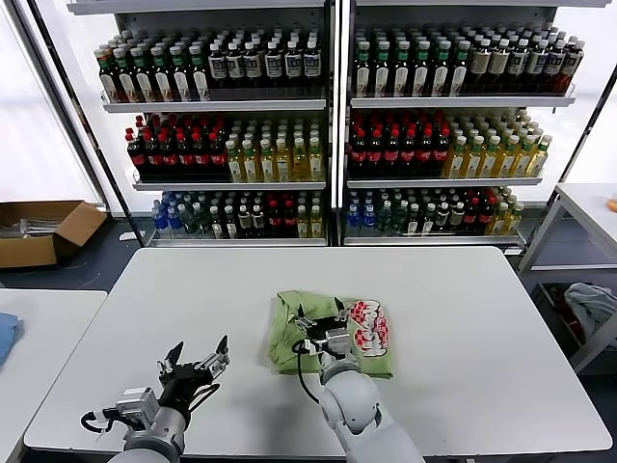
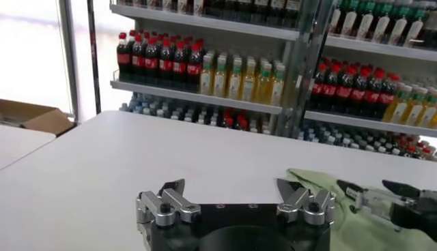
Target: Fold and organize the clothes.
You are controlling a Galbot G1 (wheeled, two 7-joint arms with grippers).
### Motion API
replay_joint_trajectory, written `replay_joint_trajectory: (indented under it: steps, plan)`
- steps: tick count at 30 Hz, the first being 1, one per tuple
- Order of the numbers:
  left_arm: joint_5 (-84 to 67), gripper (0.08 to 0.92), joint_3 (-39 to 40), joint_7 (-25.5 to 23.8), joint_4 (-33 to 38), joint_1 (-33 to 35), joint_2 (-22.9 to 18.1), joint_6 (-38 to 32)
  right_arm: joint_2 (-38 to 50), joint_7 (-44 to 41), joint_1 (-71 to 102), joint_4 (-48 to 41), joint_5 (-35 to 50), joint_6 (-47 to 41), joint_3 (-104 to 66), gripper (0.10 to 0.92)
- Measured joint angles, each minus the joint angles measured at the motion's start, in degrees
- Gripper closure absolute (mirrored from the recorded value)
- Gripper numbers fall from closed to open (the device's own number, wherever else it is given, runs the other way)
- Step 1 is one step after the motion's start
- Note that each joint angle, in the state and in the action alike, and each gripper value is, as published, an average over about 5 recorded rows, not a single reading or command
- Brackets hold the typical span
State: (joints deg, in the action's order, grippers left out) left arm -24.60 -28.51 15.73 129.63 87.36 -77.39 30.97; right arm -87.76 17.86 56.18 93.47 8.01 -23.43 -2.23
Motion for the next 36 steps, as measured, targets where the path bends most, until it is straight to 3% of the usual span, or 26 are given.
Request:
replay_joint_trajectory:
  steps: [24, 36]
  plan:
    - [-0.2, 0.177, -0.4, 0.0, 0.7, 0.6, -0.1, 0.0, -1.7, 2.1, 0.6, -1.3, 5.7, -2.2, -2.1, 0.203]
    - [1.6, 0.177, -1.0, -0.2, 2.6, 0.8, -1.5, -2.4, 1.6, 0.1, 1.7, 6.8, 3.3, -0.8, -3.0, 0.203]
